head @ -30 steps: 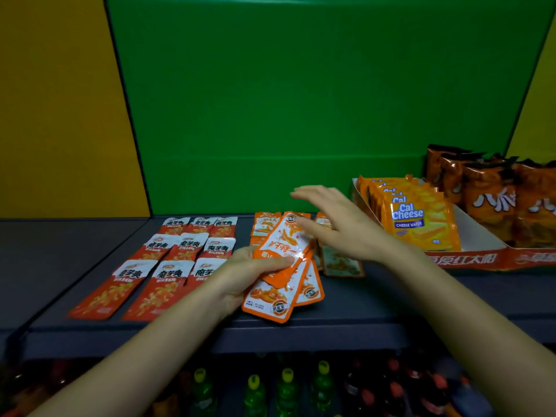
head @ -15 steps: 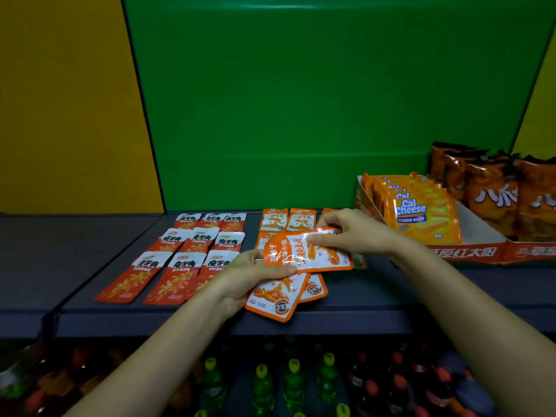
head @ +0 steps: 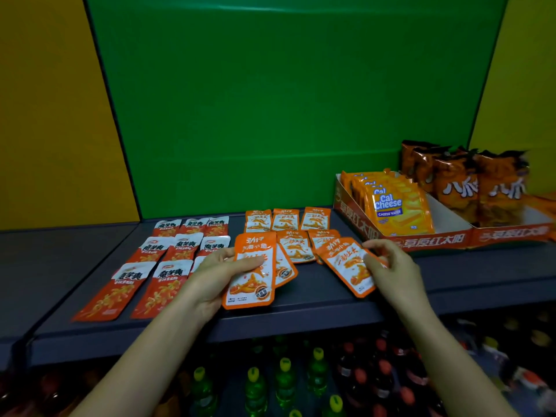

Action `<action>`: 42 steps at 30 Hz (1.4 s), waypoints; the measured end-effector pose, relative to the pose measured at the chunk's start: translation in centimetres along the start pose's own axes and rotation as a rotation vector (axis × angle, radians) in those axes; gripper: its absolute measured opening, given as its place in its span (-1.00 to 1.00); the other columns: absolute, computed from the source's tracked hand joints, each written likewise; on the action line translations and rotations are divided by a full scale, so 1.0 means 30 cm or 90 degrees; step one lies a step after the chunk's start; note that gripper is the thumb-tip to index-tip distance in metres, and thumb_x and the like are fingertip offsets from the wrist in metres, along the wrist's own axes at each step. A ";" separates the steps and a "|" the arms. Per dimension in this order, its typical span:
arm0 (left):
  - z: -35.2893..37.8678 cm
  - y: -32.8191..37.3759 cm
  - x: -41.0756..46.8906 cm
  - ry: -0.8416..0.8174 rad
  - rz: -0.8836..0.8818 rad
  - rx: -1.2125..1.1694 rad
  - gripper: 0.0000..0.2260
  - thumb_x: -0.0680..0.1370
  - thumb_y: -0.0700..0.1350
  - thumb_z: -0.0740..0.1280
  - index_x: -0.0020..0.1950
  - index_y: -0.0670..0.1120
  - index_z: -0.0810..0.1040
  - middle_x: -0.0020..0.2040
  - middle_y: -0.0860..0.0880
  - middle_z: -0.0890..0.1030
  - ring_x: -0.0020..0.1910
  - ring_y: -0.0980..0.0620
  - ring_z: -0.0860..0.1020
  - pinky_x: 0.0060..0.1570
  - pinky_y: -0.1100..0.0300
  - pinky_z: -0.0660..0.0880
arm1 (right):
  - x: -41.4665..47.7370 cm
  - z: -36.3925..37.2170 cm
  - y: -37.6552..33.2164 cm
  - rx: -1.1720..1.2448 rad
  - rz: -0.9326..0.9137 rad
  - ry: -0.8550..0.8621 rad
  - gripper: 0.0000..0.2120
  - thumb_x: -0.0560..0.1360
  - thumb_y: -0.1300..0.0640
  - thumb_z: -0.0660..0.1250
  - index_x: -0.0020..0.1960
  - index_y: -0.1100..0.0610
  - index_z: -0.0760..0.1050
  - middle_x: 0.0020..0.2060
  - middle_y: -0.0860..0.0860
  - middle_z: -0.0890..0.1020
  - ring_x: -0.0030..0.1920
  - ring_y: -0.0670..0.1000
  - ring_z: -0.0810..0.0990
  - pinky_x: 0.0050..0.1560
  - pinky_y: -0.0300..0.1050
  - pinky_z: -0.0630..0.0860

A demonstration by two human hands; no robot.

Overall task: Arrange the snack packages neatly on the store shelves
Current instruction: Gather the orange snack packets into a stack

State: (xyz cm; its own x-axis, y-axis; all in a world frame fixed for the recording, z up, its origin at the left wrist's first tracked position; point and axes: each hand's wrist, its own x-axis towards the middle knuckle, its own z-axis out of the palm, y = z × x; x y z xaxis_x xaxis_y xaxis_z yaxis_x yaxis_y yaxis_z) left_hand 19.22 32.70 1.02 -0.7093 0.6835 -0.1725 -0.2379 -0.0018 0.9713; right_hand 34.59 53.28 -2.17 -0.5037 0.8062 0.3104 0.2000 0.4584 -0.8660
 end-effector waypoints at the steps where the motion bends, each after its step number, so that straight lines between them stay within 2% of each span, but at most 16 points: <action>1: -0.002 -0.003 -0.001 0.002 -0.001 -0.005 -0.73 0.41 -0.28 0.43 0.07 -0.18 0.48 -0.35 -0.09 0.69 -0.47 0.02 0.64 -0.53 0.24 0.54 | -0.010 0.005 -0.001 -0.031 -0.019 0.020 -0.86 0.53 0.17 0.27 0.06 0.02 0.52 -0.13 0.01 0.59 -0.15 -0.03 0.54 -0.20 -0.14 0.43; 4: -0.004 -0.014 -0.004 0.004 0.006 -0.012 -0.71 0.40 -0.26 0.43 0.09 -0.19 0.49 -0.33 -0.10 0.70 -0.46 0.01 0.65 -0.52 0.23 0.55 | -0.028 0.026 -0.007 -0.126 -0.040 0.026 -0.81 0.55 0.12 0.22 0.15 0.01 0.47 -0.06 0.10 0.62 -0.05 0.11 0.55 -0.12 -0.08 0.44; 7: -0.005 -0.023 -0.006 0.015 0.025 -0.021 -0.70 0.40 -0.26 0.44 0.10 -0.19 0.48 -0.30 -0.10 0.70 -0.43 0.00 0.66 -0.49 0.20 0.57 | -0.050 0.037 -0.028 -0.299 -0.049 0.009 -0.72 0.58 0.03 0.15 0.28 0.02 0.34 0.04 0.15 0.60 0.08 0.23 0.53 -0.09 -0.04 0.38; 10: -0.006 -0.027 -0.011 0.017 0.032 -0.025 -0.69 0.40 -0.26 0.44 0.10 -0.18 0.47 -0.30 -0.08 0.70 -0.42 0.00 0.66 -0.49 0.21 0.57 | -0.065 0.041 -0.050 -0.459 -0.091 0.012 -0.68 0.58 -0.03 0.12 0.29 0.05 0.28 0.07 0.12 0.60 0.08 0.19 0.55 -0.13 -0.06 0.33; 15: -0.015 -0.027 -0.020 0.024 0.039 -0.019 -0.69 0.40 -0.27 0.44 0.09 -0.17 0.46 -0.33 -0.06 0.70 -0.43 0.02 0.66 -0.49 0.22 0.56 | -0.063 0.020 -0.097 -0.635 -0.120 -0.004 -0.62 0.56 -0.13 0.11 0.25 0.09 0.34 0.09 0.07 0.59 0.10 0.12 0.56 -0.14 -0.09 0.36; 18: -0.012 -0.030 -0.021 0.030 0.044 -0.014 -0.65 0.40 -0.27 0.45 0.14 -0.19 0.45 -0.25 -0.10 0.70 -0.39 0.00 0.67 -0.46 0.19 0.58 | -0.059 0.013 -0.134 -0.562 -0.170 -0.043 -0.61 0.56 -0.16 0.10 0.21 0.07 0.44 0.12 0.04 0.51 0.16 0.07 0.48 0.02 -0.07 0.42; 22: 0.011 -0.039 -0.022 0.010 0.054 0.000 -0.71 0.42 -0.28 0.43 0.11 -0.19 0.47 -0.14 -0.15 0.69 -0.34 -0.02 0.68 -0.37 0.14 0.63 | -0.092 0.094 -0.203 -0.266 -0.152 -0.255 -0.50 0.58 -0.17 0.05 0.03 0.21 0.56 -0.02 0.10 0.59 0.04 0.13 0.54 0.06 0.01 0.45; 23: 0.018 -0.041 -0.023 0.002 0.059 0.001 -0.75 0.43 -0.28 0.42 0.07 -0.18 0.49 -0.12 -0.15 0.69 -0.33 -0.01 0.68 -0.35 0.14 0.63 | -0.100 0.118 -0.210 -0.241 -0.154 -0.297 -0.49 0.58 -0.15 0.05 -0.02 0.26 0.54 -0.06 0.14 0.60 -0.01 0.14 0.55 0.01 -0.01 0.45; 25: 0.024 -0.045 -0.024 -0.007 0.071 0.018 -0.79 0.45 -0.28 0.40 0.05 -0.16 0.51 -0.07 -0.16 0.69 -0.29 -0.03 0.68 -0.28 0.13 0.64 | -0.107 0.151 -0.211 -0.196 -0.160 -0.327 -0.57 0.58 -0.10 0.12 -0.23 0.23 0.43 -0.28 0.09 0.52 -0.21 0.06 0.48 -0.23 -0.17 0.36; 26: 0.024 -0.047 -0.025 -0.005 0.079 0.032 -0.77 0.45 -0.28 0.40 0.08 -0.17 0.51 -0.04 -0.17 0.69 -0.25 -0.04 0.68 -0.24 0.11 0.64 | -0.105 0.158 -0.205 -0.177 -0.161 -0.319 -0.61 0.58 -0.07 0.16 -0.30 0.18 0.34 -0.36 0.04 0.44 -0.29 0.00 0.41 -0.33 -0.24 0.26; 28: 0.012 -0.047 -0.025 0.017 0.100 0.068 -0.72 0.46 -0.26 0.40 0.14 -0.18 0.50 -0.01 -0.16 0.68 -0.19 -0.05 0.68 -0.21 0.10 0.63 | -0.093 0.157 -0.185 -0.160 -0.157 -0.271 -0.64 0.56 -0.04 0.20 -0.33 0.12 0.27 -0.41 0.00 0.37 -0.34 -0.03 0.34 -0.39 -0.23 0.20; 31: -0.016 -0.038 -0.028 0.078 0.132 0.095 -0.81 0.48 -0.26 0.38 0.06 -0.10 0.49 -0.07 -0.11 0.68 -0.32 0.04 0.66 -0.35 0.20 0.61 | -0.076 0.135 -0.147 -0.184 -0.127 -0.176 -0.61 0.55 -0.06 0.19 -0.37 0.10 0.24 -0.42 -0.01 0.41 -0.27 0.07 0.46 -0.31 -0.08 0.25; 33: -0.018 -0.033 -0.029 0.094 0.136 0.105 -0.82 0.49 -0.26 0.37 0.04 -0.08 0.47 -0.09 -0.10 0.66 -0.34 0.05 0.65 -0.37 0.20 0.61 | -0.075 0.131 -0.129 -0.231 -0.124 -0.160 -0.60 0.56 -0.06 0.17 -0.37 0.10 0.22 -0.43 -0.01 0.41 -0.21 0.13 0.50 -0.27 -0.06 0.24; 38: 0.031 -0.053 0.002 0.145 0.165 0.276 -0.68 0.50 -0.20 0.38 0.17 -0.05 0.34 0.09 -0.10 0.60 0.01 -0.09 0.62 0.09 -0.08 0.56 | -0.088 0.161 -0.106 -0.356 -0.172 -0.109 -0.58 0.58 -0.05 0.11 -0.41 0.07 0.19 -0.44 -0.05 0.38 -0.25 0.08 0.40 -0.12 -0.08 0.21; 40: 0.052 -0.061 0.013 0.152 0.179 0.347 -0.57 0.51 -0.18 0.36 0.30 -0.10 0.25 0.14 -0.08 0.55 0.11 -0.09 0.57 0.18 -0.02 0.50 | -0.090 0.163 -0.099 -0.399 -0.189 -0.083 -0.60 0.57 -0.07 0.09 -0.39 0.05 0.21 -0.36 -0.05 0.43 -0.21 0.05 0.39 -0.06 -0.05 0.25; 42: 0.066 -0.070 0.026 0.159 0.189 0.397 -0.49 0.53 -0.17 0.34 0.39 -0.13 0.18 0.18 -0.05 0.51 0.19 -0.08 0.52 0.21 0.07 0.45 | -0.091 0.159 -0.095 -0.446 -0.206 -0.056 -0.64 0.56 -0.10 0.09 -0.32 0.08 0.35 -0.26 -0.02 0.52 -0.14 0.03 0.46 -0.01 -0.04 0.30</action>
State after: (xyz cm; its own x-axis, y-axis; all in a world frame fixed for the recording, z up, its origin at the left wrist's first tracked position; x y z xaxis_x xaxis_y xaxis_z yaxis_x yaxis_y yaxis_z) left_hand 20.49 34.68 -0.84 -0.8329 0.5318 0.1531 0.3572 0.3052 0.8828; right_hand 31.38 48.00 -2.43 -0.6869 0.5721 0.4483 0.5009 0.8195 -0.2783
